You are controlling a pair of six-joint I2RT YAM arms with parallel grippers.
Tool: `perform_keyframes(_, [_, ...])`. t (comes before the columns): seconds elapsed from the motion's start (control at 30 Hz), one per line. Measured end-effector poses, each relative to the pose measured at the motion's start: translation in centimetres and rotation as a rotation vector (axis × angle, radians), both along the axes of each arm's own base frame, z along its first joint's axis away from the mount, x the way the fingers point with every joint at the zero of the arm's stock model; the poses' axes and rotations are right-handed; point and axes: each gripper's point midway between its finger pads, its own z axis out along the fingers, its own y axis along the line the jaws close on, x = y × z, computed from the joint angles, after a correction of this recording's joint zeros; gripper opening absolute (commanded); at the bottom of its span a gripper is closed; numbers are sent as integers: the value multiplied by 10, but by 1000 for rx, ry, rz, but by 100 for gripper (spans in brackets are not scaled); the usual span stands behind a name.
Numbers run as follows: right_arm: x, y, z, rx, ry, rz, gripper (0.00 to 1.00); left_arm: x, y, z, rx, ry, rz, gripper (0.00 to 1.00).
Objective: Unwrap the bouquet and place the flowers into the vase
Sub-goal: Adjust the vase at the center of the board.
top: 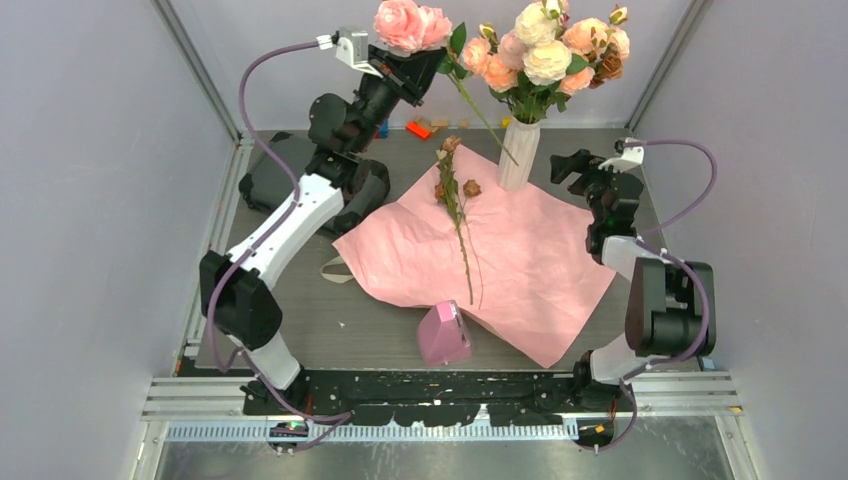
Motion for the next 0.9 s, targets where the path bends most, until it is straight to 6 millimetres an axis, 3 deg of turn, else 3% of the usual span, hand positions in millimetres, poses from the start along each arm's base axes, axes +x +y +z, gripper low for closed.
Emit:
perform_keyframes(0.33, [43,23,-55,-2,-9,169,94,26,-11,12,-49,-65,36,0])
perform_keyframes(0.43, [52,30,-53,-24,-26,199,94,25,-9,17,-47,-84,51,0])
perform_keyframes(0.67, [69,59,-23,-114,-119,272,94,26,-5,22,-40,-125,89,0])
perform_keyframes(0.9, [87,81,-28,-154,-132,327,94,28,-4,25,-25,-145,107,0])
